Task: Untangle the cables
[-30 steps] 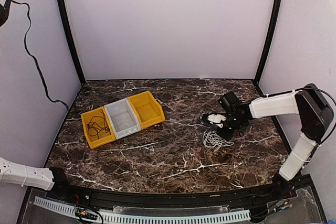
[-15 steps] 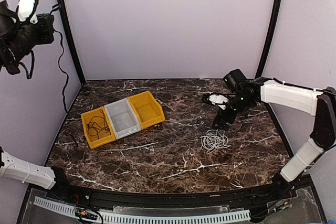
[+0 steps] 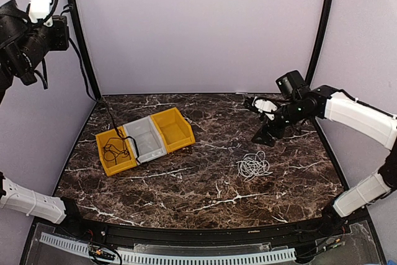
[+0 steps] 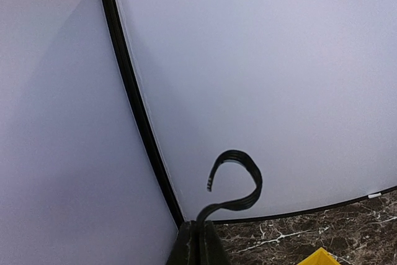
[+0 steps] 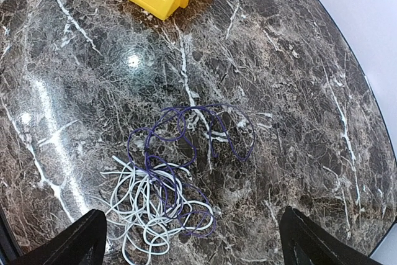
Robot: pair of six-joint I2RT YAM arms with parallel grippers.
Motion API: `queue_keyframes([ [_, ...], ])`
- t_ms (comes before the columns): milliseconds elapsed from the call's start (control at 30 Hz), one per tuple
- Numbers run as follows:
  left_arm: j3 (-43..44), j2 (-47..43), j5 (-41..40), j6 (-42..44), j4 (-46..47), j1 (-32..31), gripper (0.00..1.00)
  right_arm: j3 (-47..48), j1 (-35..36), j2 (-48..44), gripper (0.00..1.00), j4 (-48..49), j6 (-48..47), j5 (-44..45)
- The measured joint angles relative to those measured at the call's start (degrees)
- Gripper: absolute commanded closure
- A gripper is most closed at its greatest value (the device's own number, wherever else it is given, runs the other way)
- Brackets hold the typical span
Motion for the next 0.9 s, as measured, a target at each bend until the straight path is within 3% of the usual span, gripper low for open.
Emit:
queue_keyframes([
  [333, 3.8, 7.21, -0.61, 10.03, 7.5, 3.43, 1.0, -9.44, -0.04, -1.27, 0.01, 5.66, 0.59, -1.09],
  [633, 4.94, 8.11, -0.76, 15.02, 12.52, 6.49, 1.0, -14.71, -0.04, -0.13, 0.01, 11.32, 1.01, -3.04],
  [767, 1.49, 8.07, 1.42, 10.4, 8.59, 12.9, 1.0, -15.89, -0.04, 0.15, 0.01, 12.79, 1.07, -3.91],
  [900, -6.69, 6.69, 7.23, -1.25, 0.39, 19.32, 1.0, -17.18, -0.04, 0.15, 0.01, 14.14, 1.07, -4.37],
])
